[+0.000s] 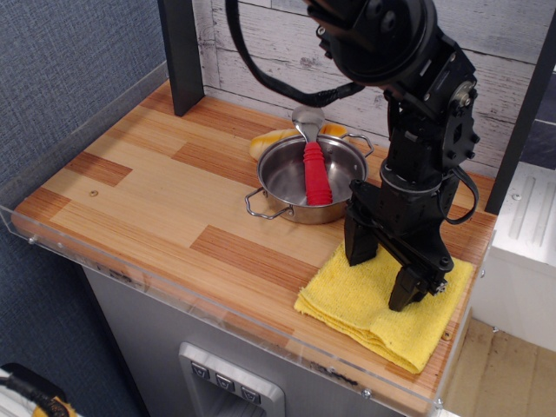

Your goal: Pick the yellow cloth and move diagonally

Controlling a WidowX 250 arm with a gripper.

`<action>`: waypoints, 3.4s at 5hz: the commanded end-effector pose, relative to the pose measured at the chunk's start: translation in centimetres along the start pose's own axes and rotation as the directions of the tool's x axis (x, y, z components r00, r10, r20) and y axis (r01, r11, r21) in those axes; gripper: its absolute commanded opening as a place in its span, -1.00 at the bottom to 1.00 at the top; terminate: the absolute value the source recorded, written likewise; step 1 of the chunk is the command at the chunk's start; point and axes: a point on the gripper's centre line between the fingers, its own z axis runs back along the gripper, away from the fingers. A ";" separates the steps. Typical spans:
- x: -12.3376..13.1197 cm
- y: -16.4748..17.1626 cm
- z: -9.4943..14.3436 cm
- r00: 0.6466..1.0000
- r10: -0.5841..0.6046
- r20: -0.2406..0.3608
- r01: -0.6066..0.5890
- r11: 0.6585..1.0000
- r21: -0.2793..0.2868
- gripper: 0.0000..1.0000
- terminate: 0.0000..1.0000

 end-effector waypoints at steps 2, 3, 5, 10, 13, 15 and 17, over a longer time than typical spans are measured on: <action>-3.7 3.0 3.4 0.964 0.254 0.083 -0.260 0.963 0.069 1.00 -1.00; -4.8 4.1 4.4 0.940 0.324 0.108 -0.334 0.938 0.088 1.00 -1.00; -4.3 3.3 4.4 0.947 0.304 0.101 -0.314 0.943 0.107 1.00 -1.00; -2.7 3.2 0.5 0.973 0.228 0.019 -0.229 0.973 0.033 1.00 -1.00; -4.8 8.5 -0.5 0.904 0.427 0.006 -0.427 0.903 0.046 1.00 -1.00; -6.5 12.6 -0.8 0.839 0.544 0.011 -0.544 0.837 0.058 1.00 -1.00; -8.9 15.4 -0.6 0.765 0.644 0.020 -0.643 0.762 0.079 1.00 -1.00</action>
